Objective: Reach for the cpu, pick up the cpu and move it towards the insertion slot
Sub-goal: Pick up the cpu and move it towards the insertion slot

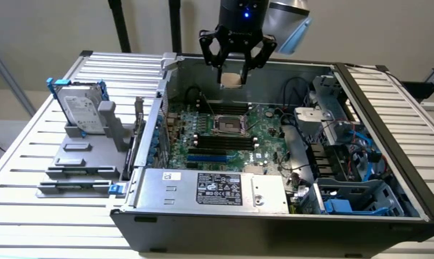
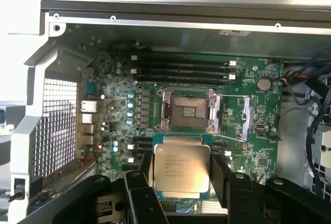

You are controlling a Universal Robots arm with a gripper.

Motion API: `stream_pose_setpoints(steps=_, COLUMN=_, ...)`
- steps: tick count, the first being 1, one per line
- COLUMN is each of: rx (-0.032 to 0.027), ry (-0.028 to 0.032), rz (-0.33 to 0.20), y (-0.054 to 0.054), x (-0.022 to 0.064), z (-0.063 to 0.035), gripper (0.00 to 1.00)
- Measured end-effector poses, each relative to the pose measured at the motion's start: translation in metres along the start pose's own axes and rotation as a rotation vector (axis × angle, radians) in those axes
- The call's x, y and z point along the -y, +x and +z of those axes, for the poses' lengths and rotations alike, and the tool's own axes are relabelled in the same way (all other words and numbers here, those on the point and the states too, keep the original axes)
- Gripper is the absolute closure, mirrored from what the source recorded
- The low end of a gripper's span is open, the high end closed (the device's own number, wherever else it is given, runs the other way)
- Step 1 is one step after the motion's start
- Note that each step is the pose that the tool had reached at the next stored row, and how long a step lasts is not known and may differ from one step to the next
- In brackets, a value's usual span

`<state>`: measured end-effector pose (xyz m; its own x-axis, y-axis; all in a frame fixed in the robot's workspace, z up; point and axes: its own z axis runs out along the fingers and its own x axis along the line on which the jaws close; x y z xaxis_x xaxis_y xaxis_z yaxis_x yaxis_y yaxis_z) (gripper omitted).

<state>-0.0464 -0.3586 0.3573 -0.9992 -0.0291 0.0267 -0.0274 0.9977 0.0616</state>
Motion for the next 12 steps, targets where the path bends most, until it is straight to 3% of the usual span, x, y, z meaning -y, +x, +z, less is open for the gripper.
stream_pose_setpoints(steps=12, rx=-0.0048, ry=0.0186, rz=0.014, y=-0.0075, x=-0.008, z=0.0003, gripper=0.46)
